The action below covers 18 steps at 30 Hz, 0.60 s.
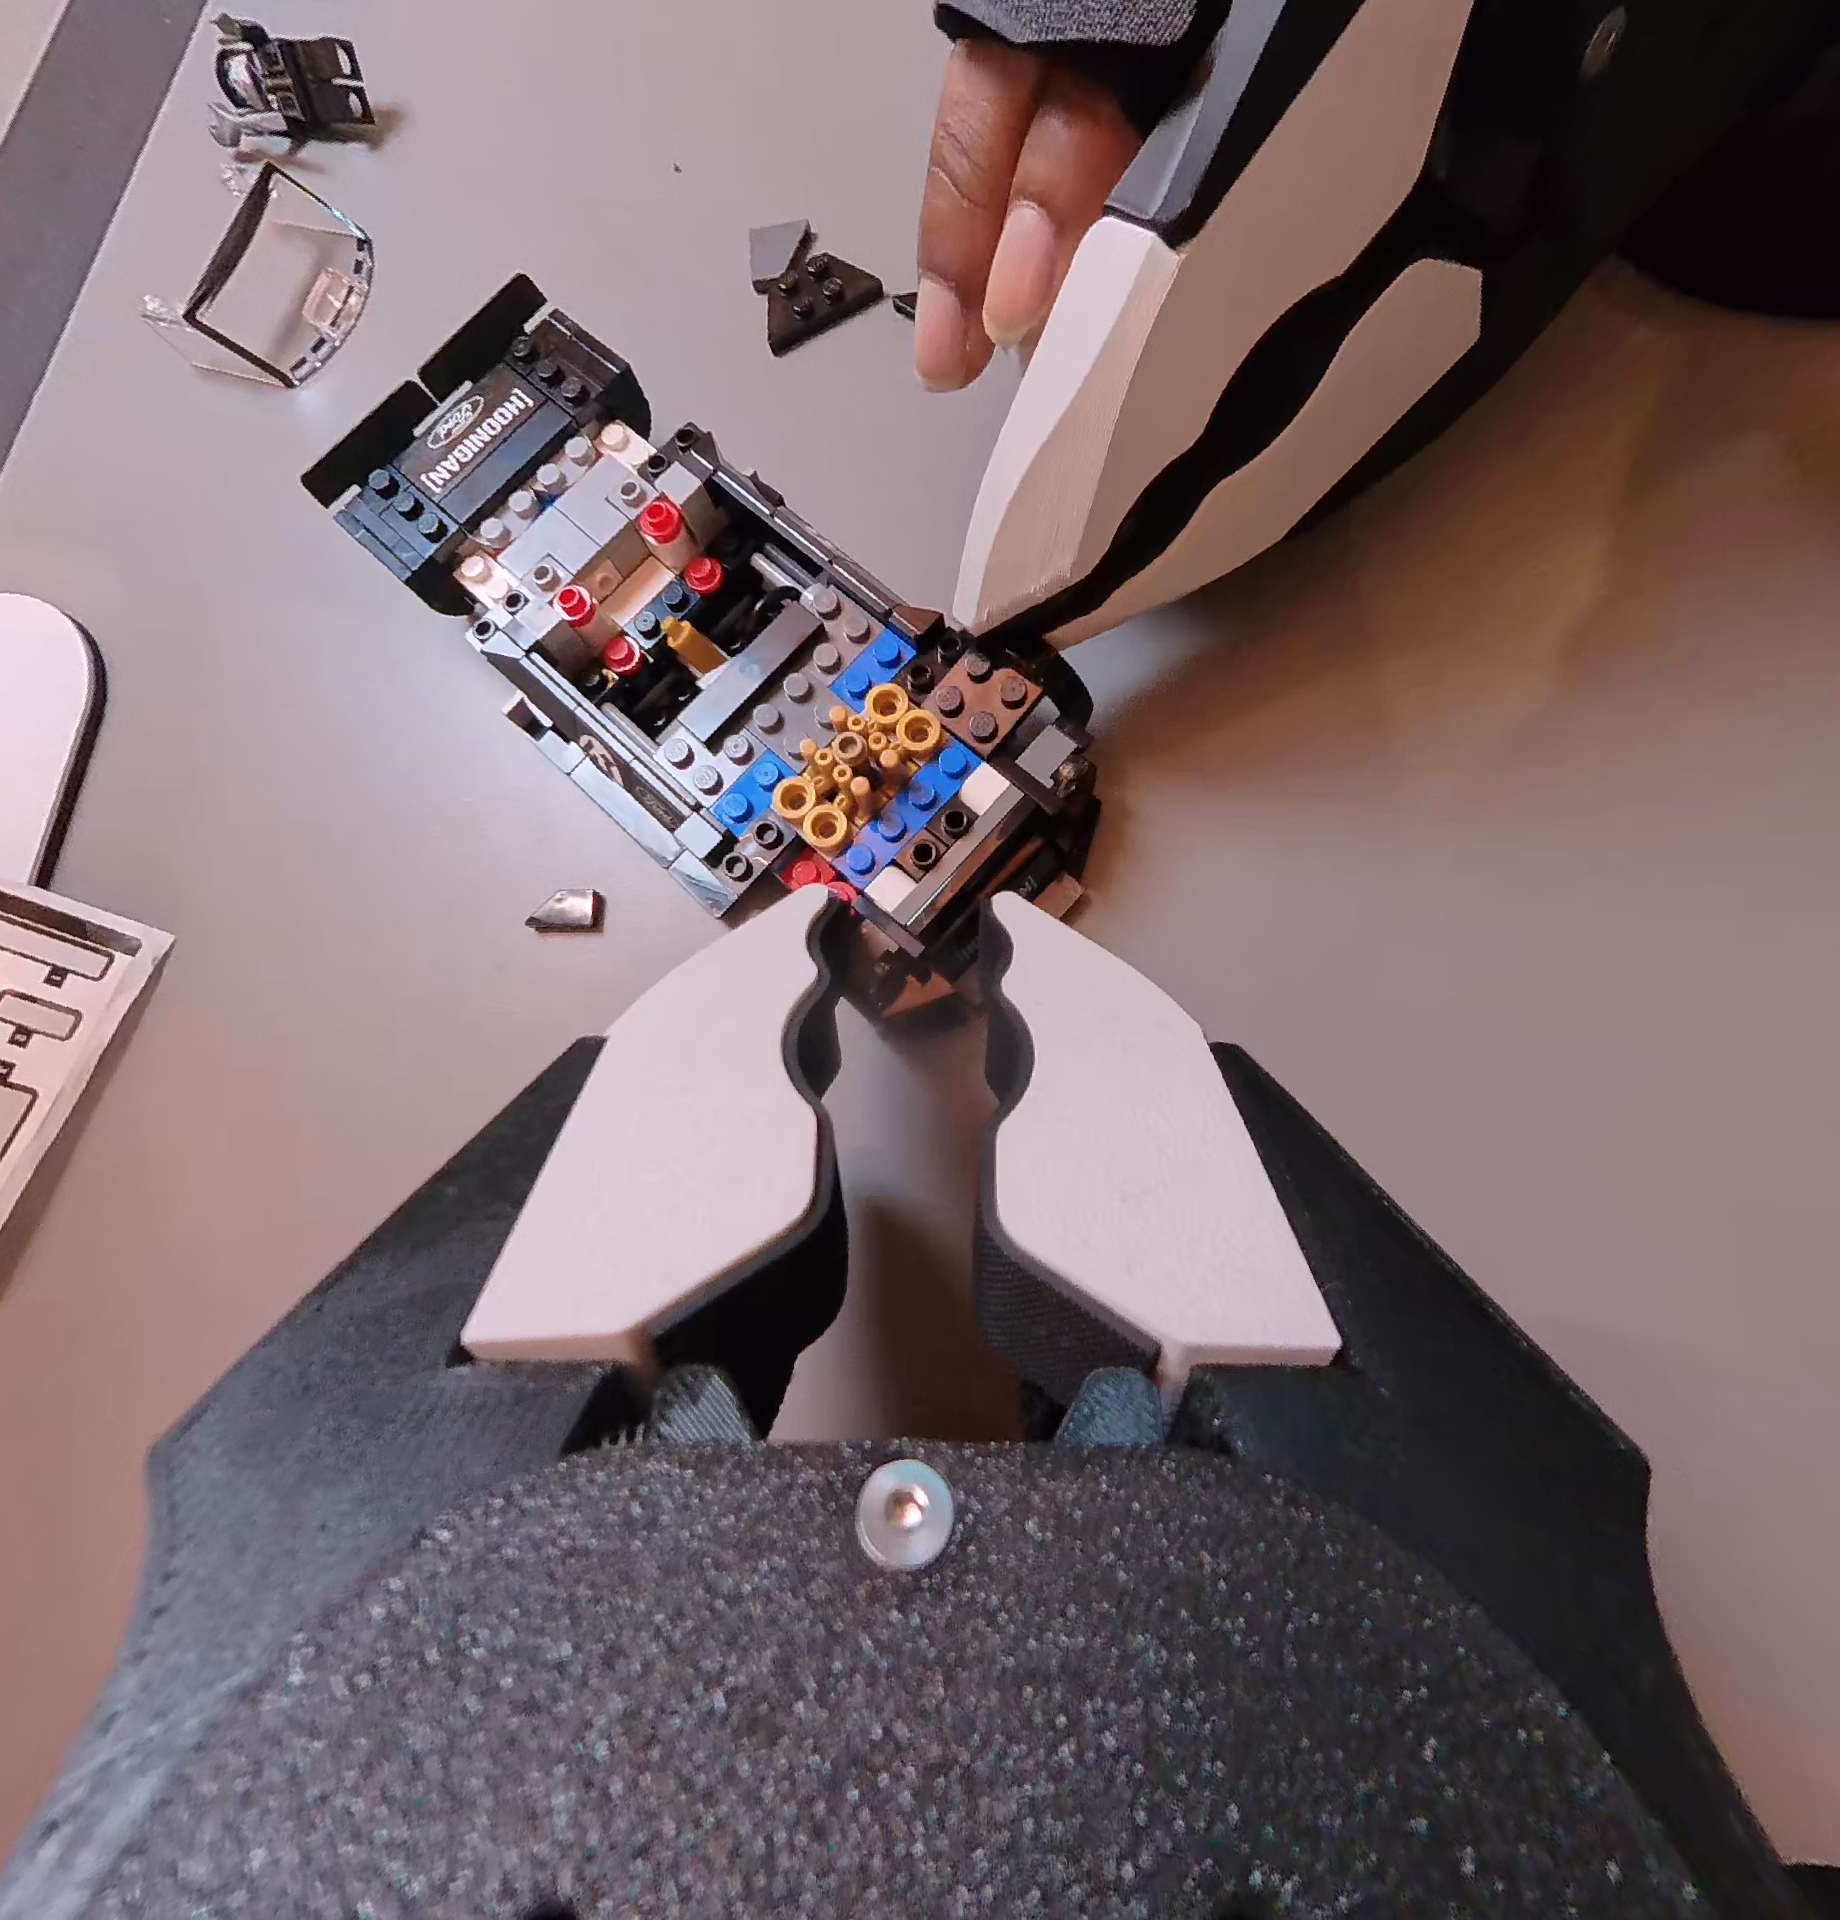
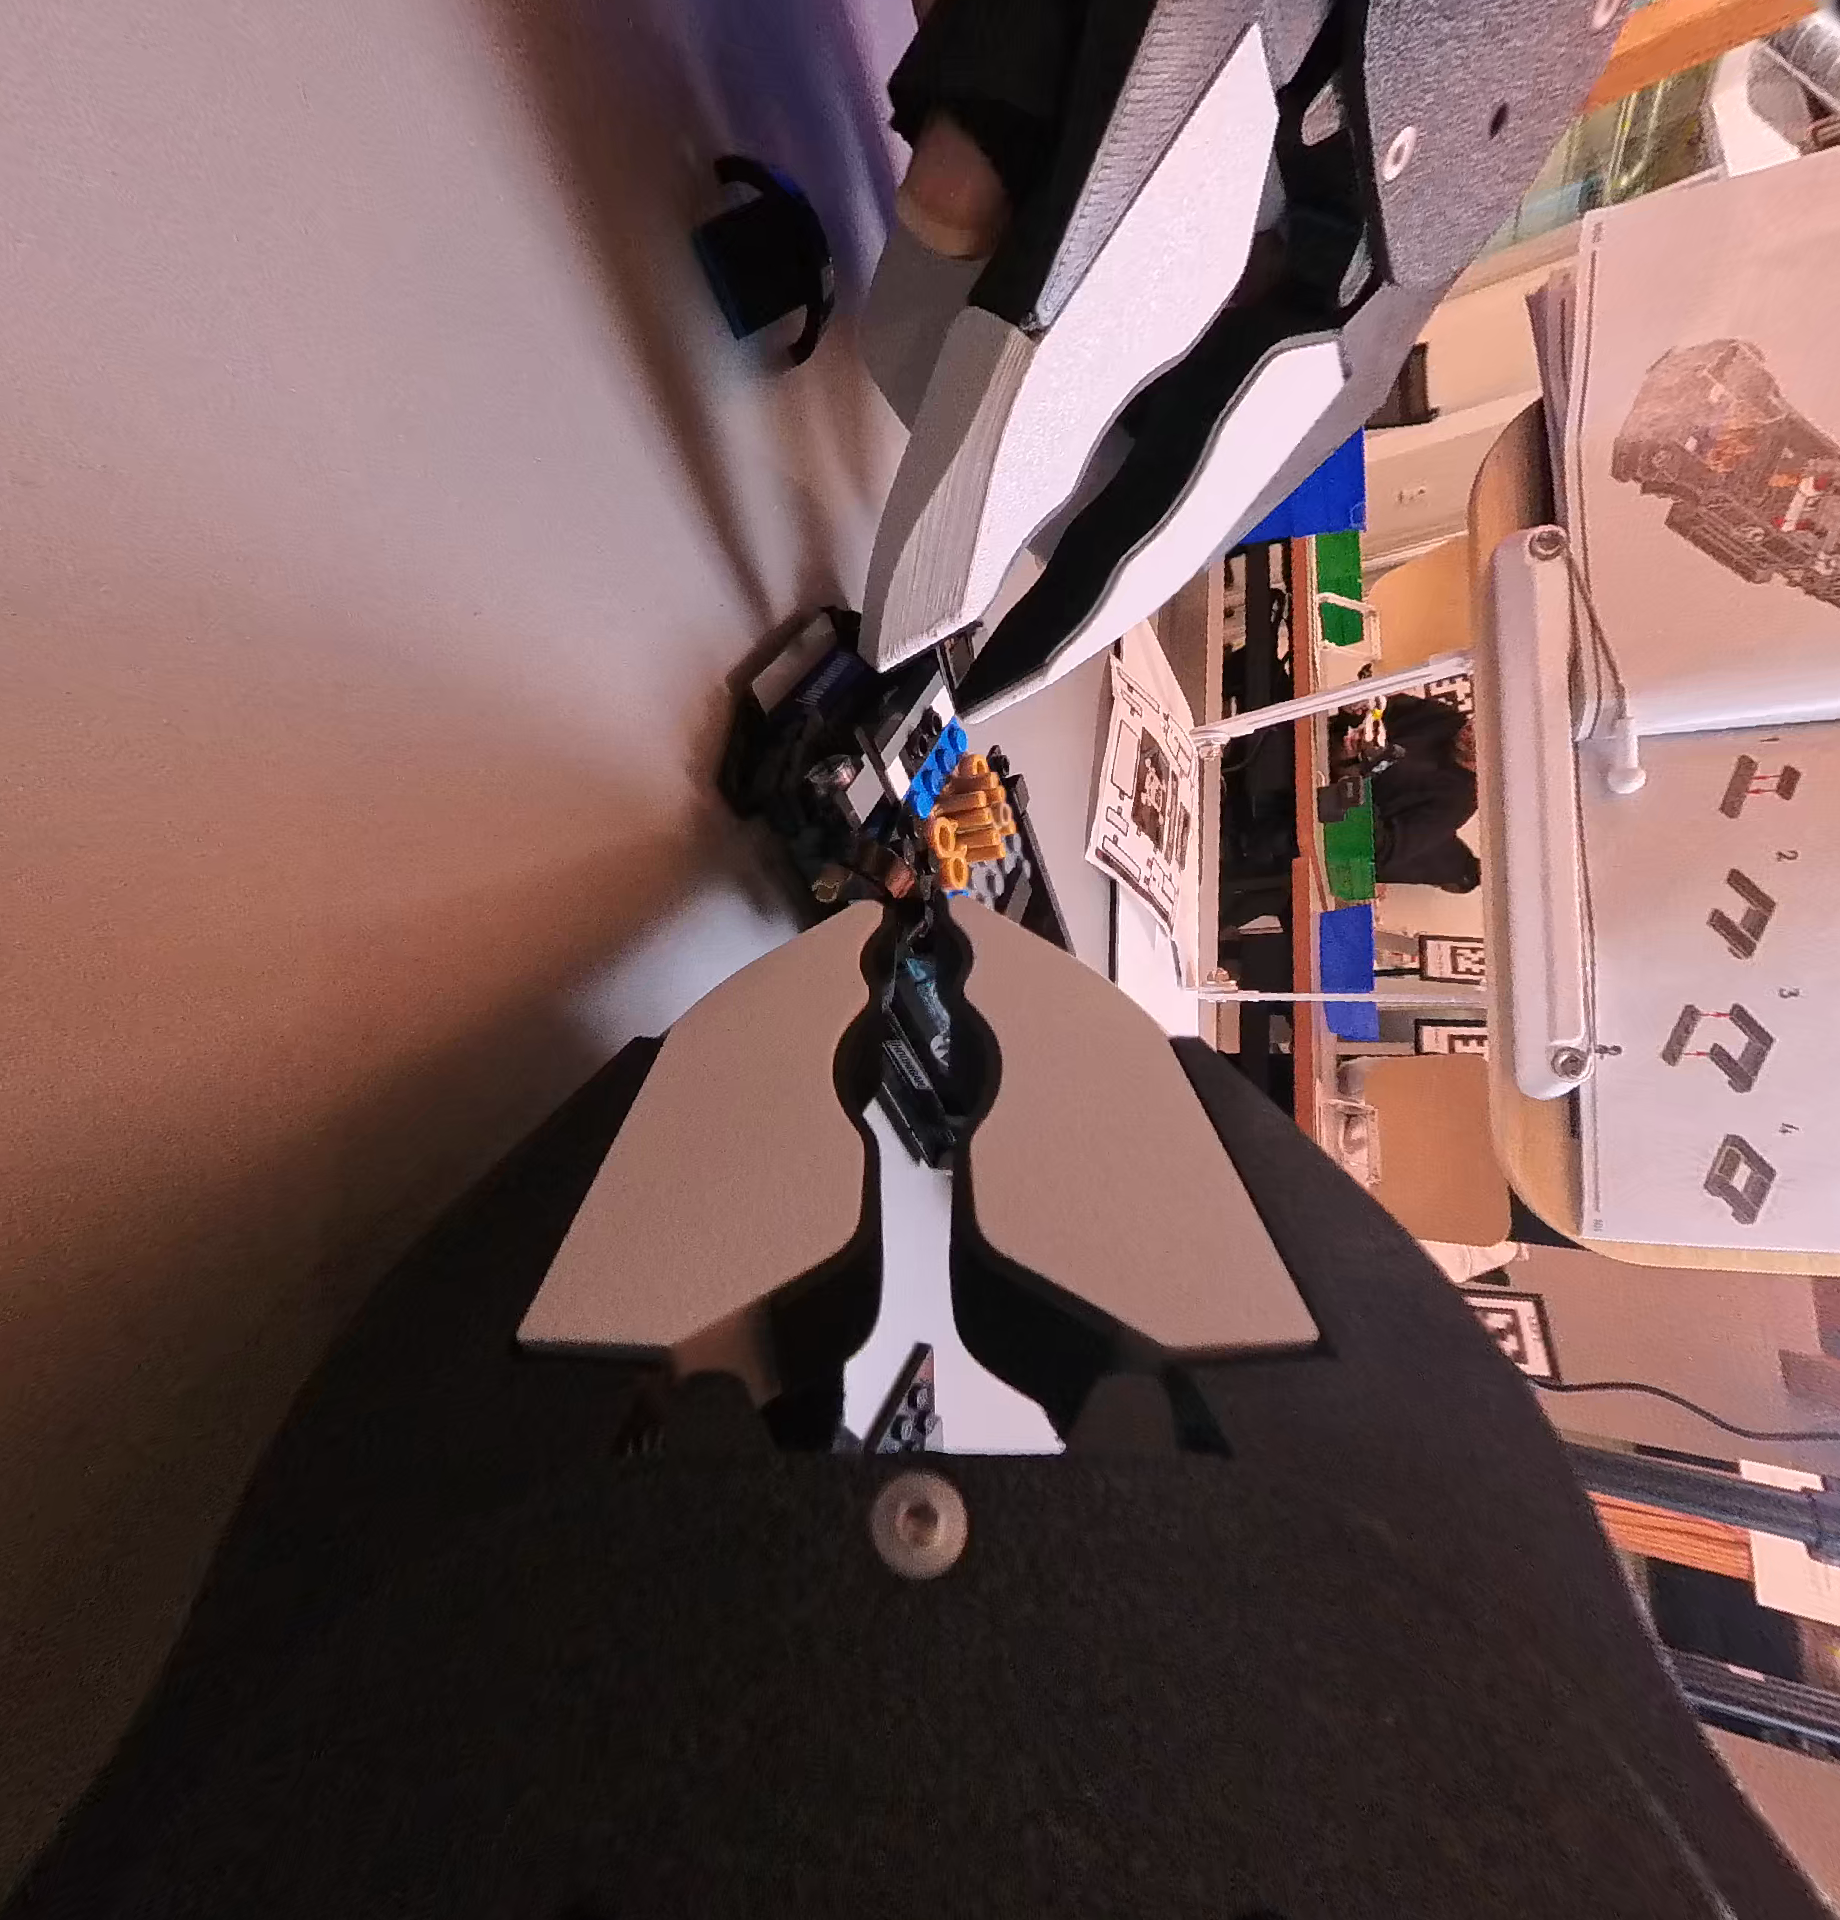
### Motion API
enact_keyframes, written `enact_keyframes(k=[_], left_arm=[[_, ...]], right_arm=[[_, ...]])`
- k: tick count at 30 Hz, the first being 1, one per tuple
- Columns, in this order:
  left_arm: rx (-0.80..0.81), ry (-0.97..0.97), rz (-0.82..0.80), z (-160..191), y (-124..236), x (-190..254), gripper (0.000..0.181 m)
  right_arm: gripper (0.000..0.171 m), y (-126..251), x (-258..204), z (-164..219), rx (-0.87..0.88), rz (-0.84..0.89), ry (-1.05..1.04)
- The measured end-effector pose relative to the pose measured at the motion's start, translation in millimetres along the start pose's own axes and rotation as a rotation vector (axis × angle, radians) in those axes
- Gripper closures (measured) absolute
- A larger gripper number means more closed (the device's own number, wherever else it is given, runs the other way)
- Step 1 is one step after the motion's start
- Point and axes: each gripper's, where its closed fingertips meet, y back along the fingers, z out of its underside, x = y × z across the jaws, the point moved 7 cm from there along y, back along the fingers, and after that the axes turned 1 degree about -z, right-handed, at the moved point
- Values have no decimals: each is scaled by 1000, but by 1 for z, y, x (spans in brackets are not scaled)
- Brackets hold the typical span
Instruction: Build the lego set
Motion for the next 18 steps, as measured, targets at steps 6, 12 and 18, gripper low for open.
enact_keyframes(k=[6,12,18], left_arm=[[3,1,-1,0,0,-1,158],[4,1,1,0,0,0,158],[4,3,3,0,-1,1,157]], right_arm=[[164,1,-2,0,2,-2,10],[161,1,-5,-2,1,5,35],[164,0,-6,-5,2,21,77]])
